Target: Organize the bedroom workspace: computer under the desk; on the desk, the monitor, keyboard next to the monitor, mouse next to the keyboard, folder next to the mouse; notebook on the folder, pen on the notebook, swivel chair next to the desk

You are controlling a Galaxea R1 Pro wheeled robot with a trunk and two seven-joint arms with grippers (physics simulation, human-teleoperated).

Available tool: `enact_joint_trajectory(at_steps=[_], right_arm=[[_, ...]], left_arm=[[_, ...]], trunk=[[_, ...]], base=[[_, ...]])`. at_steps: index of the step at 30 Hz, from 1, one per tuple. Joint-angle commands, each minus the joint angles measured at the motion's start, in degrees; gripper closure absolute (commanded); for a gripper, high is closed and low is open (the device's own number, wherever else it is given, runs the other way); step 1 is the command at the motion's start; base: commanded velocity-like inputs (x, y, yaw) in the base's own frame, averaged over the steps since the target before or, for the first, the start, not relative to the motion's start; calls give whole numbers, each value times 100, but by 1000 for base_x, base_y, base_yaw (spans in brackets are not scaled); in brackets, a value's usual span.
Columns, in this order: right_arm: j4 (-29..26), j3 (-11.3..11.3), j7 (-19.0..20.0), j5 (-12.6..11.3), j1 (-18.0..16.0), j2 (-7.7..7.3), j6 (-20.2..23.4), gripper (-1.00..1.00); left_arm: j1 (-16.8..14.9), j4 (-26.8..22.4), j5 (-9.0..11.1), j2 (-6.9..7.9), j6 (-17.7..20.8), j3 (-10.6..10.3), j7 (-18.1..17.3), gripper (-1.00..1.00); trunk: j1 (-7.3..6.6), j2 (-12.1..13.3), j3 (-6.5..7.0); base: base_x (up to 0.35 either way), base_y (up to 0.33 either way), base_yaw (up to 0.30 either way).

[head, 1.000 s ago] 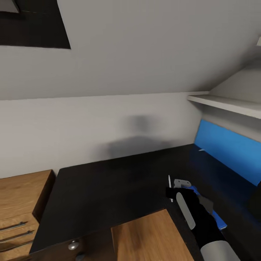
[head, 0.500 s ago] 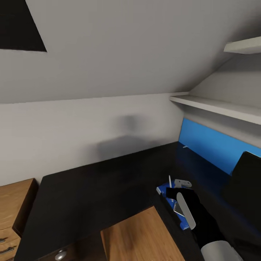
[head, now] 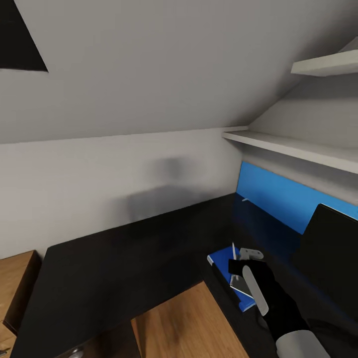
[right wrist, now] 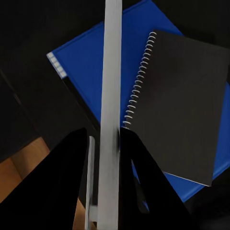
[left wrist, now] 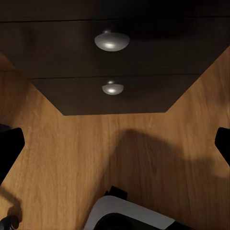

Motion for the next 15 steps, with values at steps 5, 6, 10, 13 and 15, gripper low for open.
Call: enact_joint_trajectory(at_steps=[5,6,10,13,15], right_arm=[[35,10,-44,-60,-5,-8,3,100],[39,8,-43,-58,-5,-9,-2,100],[118,3,-42,-54,-5,-15,-167,100],[218,5,-41,-48,-5,-27,-350,100],[296,7,-41,-47,-5,-76,-496,100]], left_arm=[[-4,1,-36,-2,-13,21,16,-100],[-4,1,-37,-2,-13,21,16,-100],[-4,1,-37,-2,-15,21,16,-100],[-4,1,-39,-2,-14,21,16,-100],[-4,1,-40,-2,-14,21,16,-100]], trunk=[[2,-10,-11],[2,-10,-11],[2,-10,-11],[2,-10,-11],[2,-10,-11]], base=[[0,0,-11],[0,0,-5],[0,0,-3],[0,0,-1],[0,0,0]])
